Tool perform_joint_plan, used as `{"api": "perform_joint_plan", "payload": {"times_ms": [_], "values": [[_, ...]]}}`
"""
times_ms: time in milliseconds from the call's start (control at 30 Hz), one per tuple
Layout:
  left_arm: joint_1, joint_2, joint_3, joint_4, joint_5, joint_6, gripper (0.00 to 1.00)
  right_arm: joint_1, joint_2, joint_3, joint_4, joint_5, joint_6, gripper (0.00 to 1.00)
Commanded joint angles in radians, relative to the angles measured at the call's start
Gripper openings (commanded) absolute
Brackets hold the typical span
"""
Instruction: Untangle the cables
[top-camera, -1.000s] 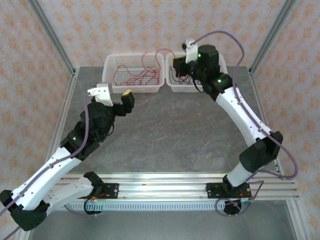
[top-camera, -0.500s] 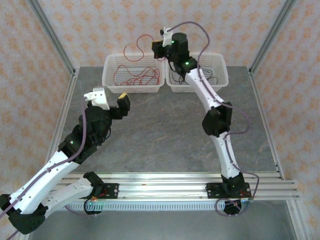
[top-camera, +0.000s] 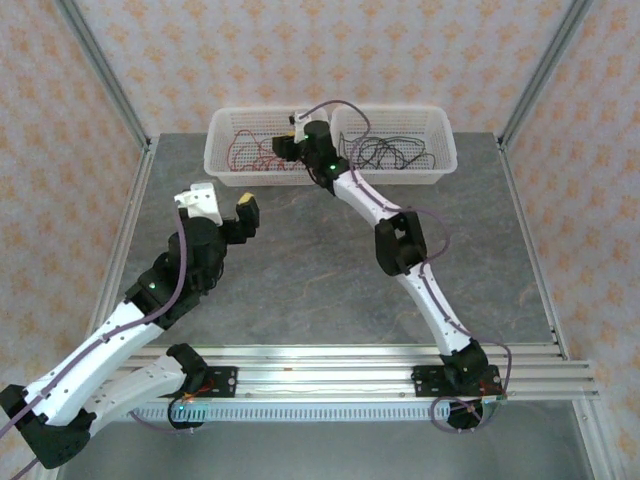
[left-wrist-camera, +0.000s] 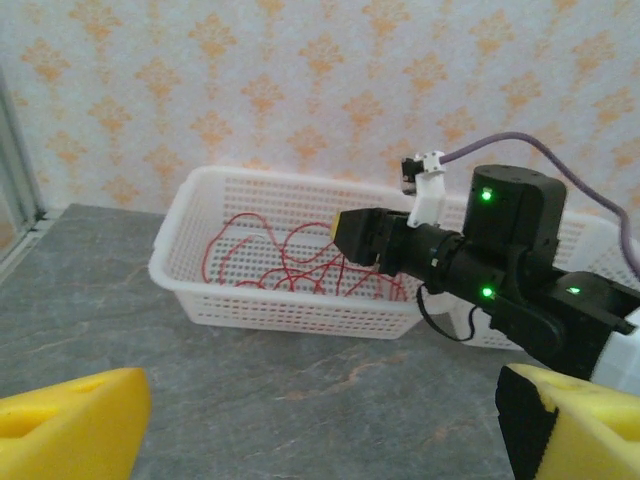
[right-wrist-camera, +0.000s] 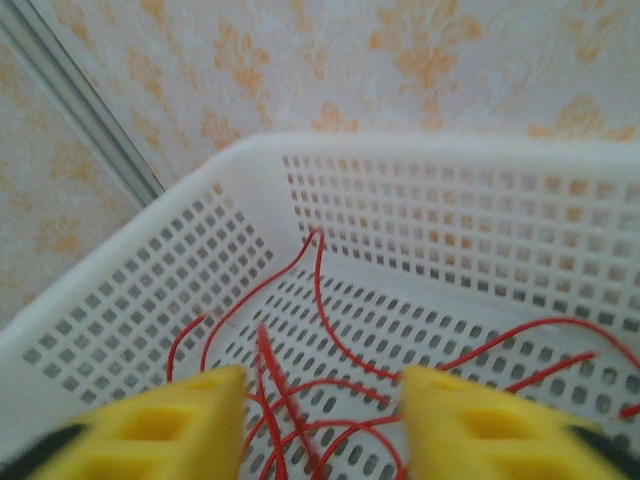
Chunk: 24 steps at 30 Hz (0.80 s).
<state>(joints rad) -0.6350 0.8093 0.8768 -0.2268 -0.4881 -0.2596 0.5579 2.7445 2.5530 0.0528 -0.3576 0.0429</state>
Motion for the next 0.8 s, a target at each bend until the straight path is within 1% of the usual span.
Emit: {"api": "perform_joint_plan", "payload": {"times_ms": [0, 167, 233, 267, 367, 500, 567, 600, 667, 767], "values": [[-0.003, -0.035, -0.057, 0.074, -0.114, 0.044, 0.91, -0.001, -0.081, 0.033, 0.022, 0.098, -0.046, 1.00], [0.008, -0.099, -0.201, 0.248, -0.270, 0.132, 0.93, -0.001, -0.227, -0.088, -0.014, 0.168, -0.089, 1.00], [0.027, -0.131, -0.284, 0.365, -0.315, 0.190, 0.93, -0.001, -0.312, -0.183, -0.017, 0.196, -0.105, 1.00], [0.038, -0.148, -0.325, 0.421, -0.320, 0.221, 0.92, -0.001, -0.357, -0.240, -0.005, 0.213, -0.109, 1.00], [0.088, -0.213, -0.487, 0.642, -0.297, 0.322, 0.86, -0.001, -0.548, -0.514, 0.109, 0.270, -0.131, 1.00], [0.159, -0.263, -0.706, 0.973, -0.286, 0.395, 0.79, -0.005, -0.854, -0.976, 0.347, 0.348, -0.166, 1.00], [0.198, -0.237, -0.777, 1.062, -0.267, 0.382, 0.76, -0.014, -0.990, -1.169, 0.425, 0.382, -0.172, 1.00], [0.218, -0.206, -0.797, 1.085, -0.258, 0.361, 0.75, -0.023, -1.057, -1.263, 0.445, 0.404, -0.169, 1.00], [0.251, -0.117, -0.842, 1.190, -0.238, 0.336, 0.74, -0.042, -1.178, -1.419, 0.458, 0.446, -0.160, 1.00], [0.298, 0.097, -0.927, 1.507, -0.198, 0.318, 0.74, -0.079, -1.361, -1.666, 0.502, 0.505, -0.162, 1.00]]}}
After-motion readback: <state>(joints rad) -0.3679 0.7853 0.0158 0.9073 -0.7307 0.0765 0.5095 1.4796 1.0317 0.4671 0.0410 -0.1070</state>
